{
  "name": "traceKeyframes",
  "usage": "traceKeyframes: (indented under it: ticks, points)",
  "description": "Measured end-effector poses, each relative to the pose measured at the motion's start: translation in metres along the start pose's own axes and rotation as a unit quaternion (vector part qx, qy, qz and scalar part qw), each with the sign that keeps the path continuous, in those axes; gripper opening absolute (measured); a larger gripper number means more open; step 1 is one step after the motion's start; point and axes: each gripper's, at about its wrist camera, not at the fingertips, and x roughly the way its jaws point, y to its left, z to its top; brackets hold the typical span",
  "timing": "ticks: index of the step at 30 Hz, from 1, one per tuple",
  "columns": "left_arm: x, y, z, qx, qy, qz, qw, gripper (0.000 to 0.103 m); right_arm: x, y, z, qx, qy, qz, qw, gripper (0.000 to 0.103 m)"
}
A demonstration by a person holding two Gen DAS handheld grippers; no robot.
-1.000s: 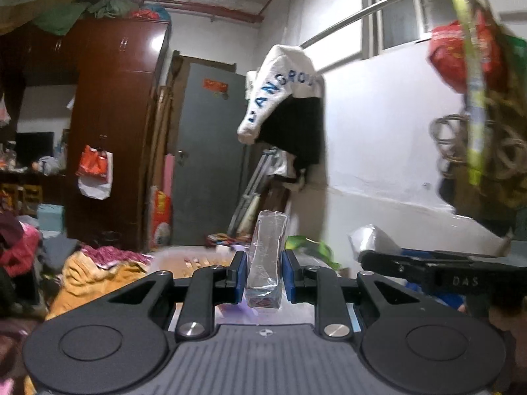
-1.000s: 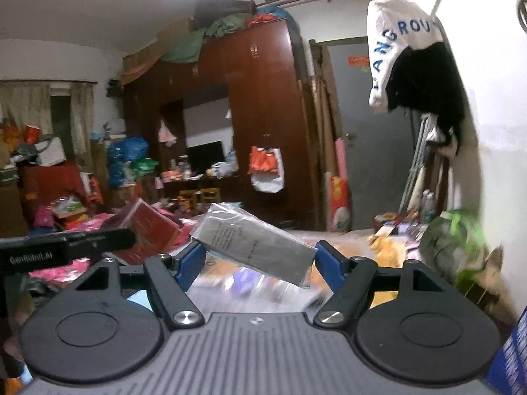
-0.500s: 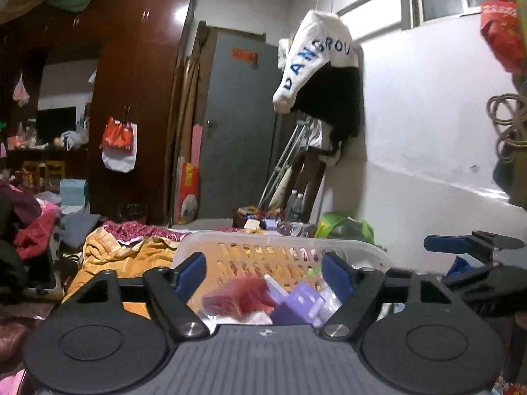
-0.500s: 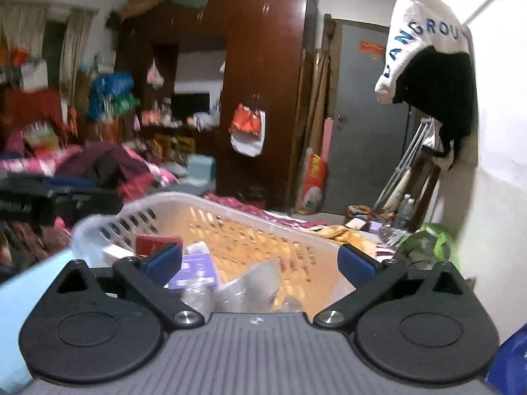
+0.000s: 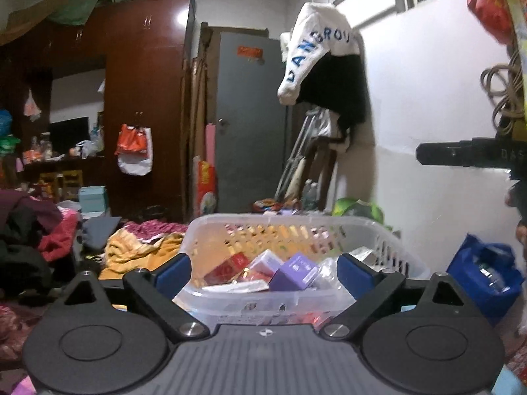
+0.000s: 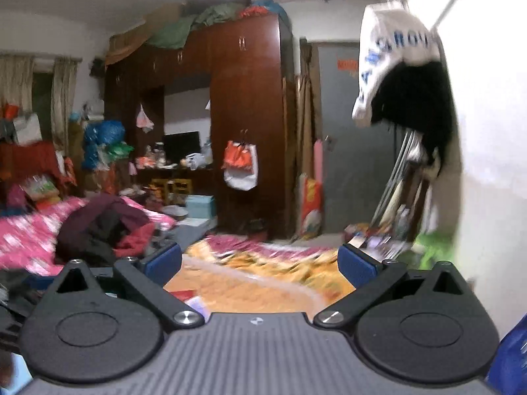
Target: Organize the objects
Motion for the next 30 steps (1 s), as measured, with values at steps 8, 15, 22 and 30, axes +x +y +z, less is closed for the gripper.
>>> traceKeyframes:
  ticks: [8,15,22,30]
  points:
    - [-0.019,-0.006,-0.020,0.006,0.010,0.007,0.9999,0.097,-0.024,0.001,-0.082,0.068,0.064,0.029,0.995,0.103]
    - [-0.024,-0.015,-0.031,0.013,0.018,0.023,0.9995,0.098,-0.042,0.002,-0.092,0.084,0.047,-0.001,0.995,0.103]
    - [-0.031,-0.014,-0.034,0.004,0.019,0.023,0.9996,0.098,-0.045,0.008,-0.084,0.061,0.046,0.010,0.997,0.103]
    - [-0.036,-0.015,-0.038,0.013,0.023,0.020,0.9995,0.098,-0.045,0.008,-0.089,0.084,0.055,0.028,0.995,0.103]
